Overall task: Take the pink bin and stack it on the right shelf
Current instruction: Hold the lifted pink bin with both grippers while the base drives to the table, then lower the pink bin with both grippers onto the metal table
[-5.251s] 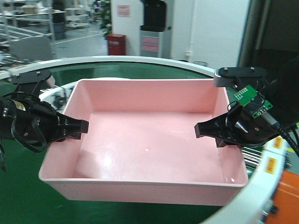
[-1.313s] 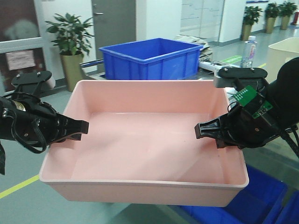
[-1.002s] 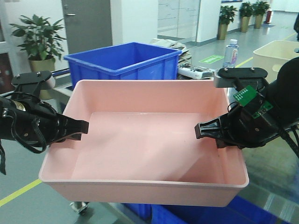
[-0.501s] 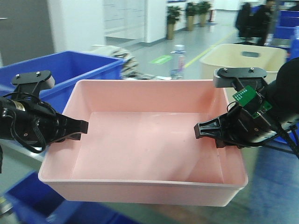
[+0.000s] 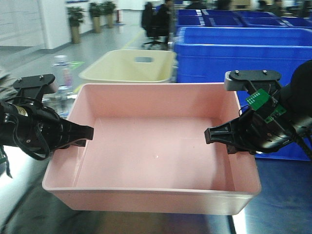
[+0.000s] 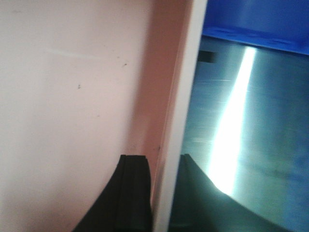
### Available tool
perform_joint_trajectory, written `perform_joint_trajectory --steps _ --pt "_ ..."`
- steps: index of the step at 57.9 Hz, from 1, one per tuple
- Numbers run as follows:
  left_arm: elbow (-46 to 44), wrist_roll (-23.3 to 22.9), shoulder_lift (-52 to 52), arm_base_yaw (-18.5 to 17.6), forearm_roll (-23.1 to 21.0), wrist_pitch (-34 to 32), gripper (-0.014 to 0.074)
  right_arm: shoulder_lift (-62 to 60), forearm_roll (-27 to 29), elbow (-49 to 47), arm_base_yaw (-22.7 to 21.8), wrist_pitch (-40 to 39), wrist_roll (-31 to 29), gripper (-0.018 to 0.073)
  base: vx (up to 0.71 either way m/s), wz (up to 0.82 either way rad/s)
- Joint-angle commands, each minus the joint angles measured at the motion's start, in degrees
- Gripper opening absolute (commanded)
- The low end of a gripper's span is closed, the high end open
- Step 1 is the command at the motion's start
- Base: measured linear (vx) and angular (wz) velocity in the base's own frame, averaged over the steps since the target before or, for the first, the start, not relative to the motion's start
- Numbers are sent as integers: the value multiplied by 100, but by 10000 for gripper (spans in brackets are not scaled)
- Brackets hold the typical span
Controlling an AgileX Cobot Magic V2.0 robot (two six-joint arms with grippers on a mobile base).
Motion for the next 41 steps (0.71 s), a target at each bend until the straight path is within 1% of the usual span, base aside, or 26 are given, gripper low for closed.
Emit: perform_joint_trajectory --steps 1,8,15,41 --pt "-205 32 -267 -21 -250 -427 -1 -232 -120 -189 1 -478 -117 -9 18 -69" --pt "-205 32 -267 -21 -250 -427 -1 -232 -120 -189 1 -478 -117 -9 15 -57" --pt "-205 32 -267 -21 -250 -427 -1 -232 -120 -189 1 -478 -117 -9 7 -29" --pt "-205 32 -267 -21 -250 -427 -1 -232 -120 -189 1 -478 -117 -9 0 -1"
